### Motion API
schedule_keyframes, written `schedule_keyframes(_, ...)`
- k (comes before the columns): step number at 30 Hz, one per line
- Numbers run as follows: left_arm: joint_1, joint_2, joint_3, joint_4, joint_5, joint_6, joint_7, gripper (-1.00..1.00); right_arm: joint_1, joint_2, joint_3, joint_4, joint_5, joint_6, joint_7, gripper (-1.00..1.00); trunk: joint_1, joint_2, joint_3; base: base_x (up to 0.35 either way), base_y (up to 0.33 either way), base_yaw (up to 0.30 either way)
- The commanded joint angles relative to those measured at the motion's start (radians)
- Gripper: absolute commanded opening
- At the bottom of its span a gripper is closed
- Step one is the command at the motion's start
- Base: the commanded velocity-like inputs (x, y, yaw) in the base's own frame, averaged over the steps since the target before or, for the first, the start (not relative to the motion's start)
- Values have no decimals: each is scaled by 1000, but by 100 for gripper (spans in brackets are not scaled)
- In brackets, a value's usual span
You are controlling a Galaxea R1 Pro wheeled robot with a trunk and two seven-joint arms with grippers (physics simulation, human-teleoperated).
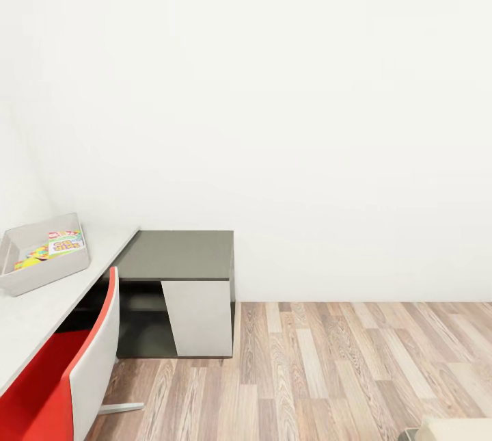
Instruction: Put all the toys in the child's room - the three board games (two on the bed and one on the table), the two jigsaw puzzles on the table, and the tennis ball on the table - inside the toy box on the table in the child's room.
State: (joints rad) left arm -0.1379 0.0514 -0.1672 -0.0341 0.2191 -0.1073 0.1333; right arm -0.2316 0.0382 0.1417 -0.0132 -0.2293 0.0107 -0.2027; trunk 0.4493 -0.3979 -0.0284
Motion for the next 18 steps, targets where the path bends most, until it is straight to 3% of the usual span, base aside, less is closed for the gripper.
schedule_keyframes(1, 5, 0, -9, 0, 9, -5, 4, 100, 9, -2, 10, -1, -9, -11, -4, 100, 1, -2, -2, 0, 0, 0)
schedule_keyframes(5, 42, 2, -9, 0, 8, -41, 18, 100, 71, -45, 10, -1, -8, -168, -5, 100, 1, -2, -2, 0, 0, 0)
schedule_keyframes(8, 57, 2, -9, 3, 9, -53, 25, 100, 90, -67, 10, 0, -9, -239, -5, 100, 1, -2, -2, 0, 0, 0)
schedule_keyframes(18, 110, -3, -9, 23, 10, -74, 31, 100, 124, -77, 10, 1, -10, -276, -6, 100, 1, -2, -2, 0, 0, 0)
